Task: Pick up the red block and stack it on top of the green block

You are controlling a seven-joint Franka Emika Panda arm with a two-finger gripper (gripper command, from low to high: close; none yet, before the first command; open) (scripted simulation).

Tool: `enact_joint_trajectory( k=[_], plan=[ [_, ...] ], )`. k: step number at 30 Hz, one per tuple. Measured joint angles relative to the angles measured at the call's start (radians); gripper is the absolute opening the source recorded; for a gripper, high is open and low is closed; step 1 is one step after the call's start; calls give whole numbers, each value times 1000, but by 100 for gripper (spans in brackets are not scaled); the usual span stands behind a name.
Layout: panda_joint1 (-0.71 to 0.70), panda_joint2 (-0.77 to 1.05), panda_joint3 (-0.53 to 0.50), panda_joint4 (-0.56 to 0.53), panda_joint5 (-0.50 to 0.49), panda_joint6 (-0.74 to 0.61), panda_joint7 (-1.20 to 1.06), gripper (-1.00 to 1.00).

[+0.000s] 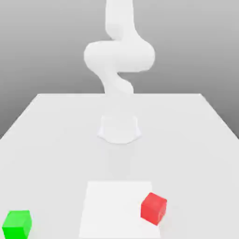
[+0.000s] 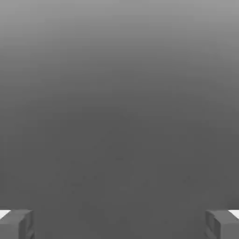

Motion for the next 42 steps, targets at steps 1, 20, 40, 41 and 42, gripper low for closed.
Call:
enact_joint_trajectory(
  k=[1, 20, 40, 41, 42],
  plan=[
    [21, 39, -12, -12, 6, 18, -37, 0],
    [251, 730, -68, -229, 65, 332, -648, 0],
    [239, 910, -47, -256, 25, 444, -717, -100],
    [239, 875, -49, -261, 17, 414, -711, -100],
    [226, 861, -66, -251, 20, 388, -701, -100]
  ],
)
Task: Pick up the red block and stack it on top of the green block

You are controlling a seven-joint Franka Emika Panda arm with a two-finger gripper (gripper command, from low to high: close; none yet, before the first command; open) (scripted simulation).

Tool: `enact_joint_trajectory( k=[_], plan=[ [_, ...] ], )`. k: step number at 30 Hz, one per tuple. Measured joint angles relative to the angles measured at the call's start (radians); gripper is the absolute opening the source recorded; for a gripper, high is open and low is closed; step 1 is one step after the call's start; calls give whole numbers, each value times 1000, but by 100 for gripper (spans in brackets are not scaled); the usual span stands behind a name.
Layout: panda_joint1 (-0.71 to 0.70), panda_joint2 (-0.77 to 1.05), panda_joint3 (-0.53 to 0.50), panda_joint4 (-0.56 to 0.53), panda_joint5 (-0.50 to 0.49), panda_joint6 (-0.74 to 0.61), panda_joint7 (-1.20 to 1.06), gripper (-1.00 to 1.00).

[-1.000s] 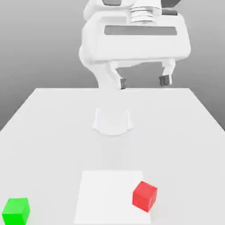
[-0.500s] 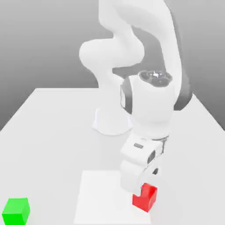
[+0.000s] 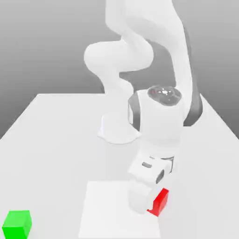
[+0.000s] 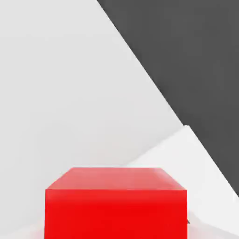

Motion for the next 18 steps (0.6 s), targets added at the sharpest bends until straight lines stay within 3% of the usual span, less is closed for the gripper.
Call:
enact_joint_trajectory(
  k=[10, 13, 14, 18],
  plan=[
    [-258, 81, -247, 214, 113, -156, 105, -100],
    [-361, 203, -262, 296, 206, -124, 95, -100],
    [-386, 244, -250, 310, 235, -100, 82, 100],
    [-386, 244, -250, 310, 235, -100, 82, 100]
  ],
)
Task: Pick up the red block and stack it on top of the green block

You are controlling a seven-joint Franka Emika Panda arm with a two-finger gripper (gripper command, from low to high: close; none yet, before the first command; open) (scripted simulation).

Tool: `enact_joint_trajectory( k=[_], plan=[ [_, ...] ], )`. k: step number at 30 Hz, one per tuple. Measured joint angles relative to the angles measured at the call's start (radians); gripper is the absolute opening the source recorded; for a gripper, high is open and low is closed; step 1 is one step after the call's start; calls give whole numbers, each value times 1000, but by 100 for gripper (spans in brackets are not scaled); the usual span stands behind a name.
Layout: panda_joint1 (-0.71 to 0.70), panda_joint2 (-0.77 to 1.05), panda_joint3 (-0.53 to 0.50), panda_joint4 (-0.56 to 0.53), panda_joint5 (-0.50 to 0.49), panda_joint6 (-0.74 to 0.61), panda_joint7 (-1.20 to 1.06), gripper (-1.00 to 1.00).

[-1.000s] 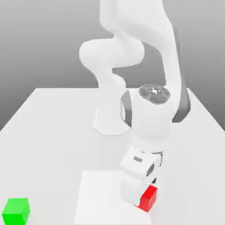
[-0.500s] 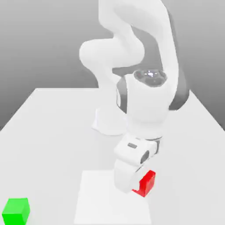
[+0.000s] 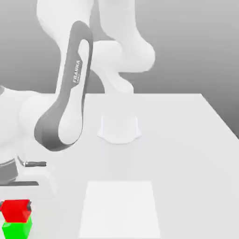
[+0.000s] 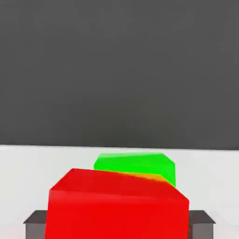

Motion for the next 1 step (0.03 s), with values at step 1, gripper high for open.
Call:
enact_joint_trajectory(
  k=[1],
  plan=[
    [0, 0, 0, 0, 0, 0, 0, 100]
  ],
)
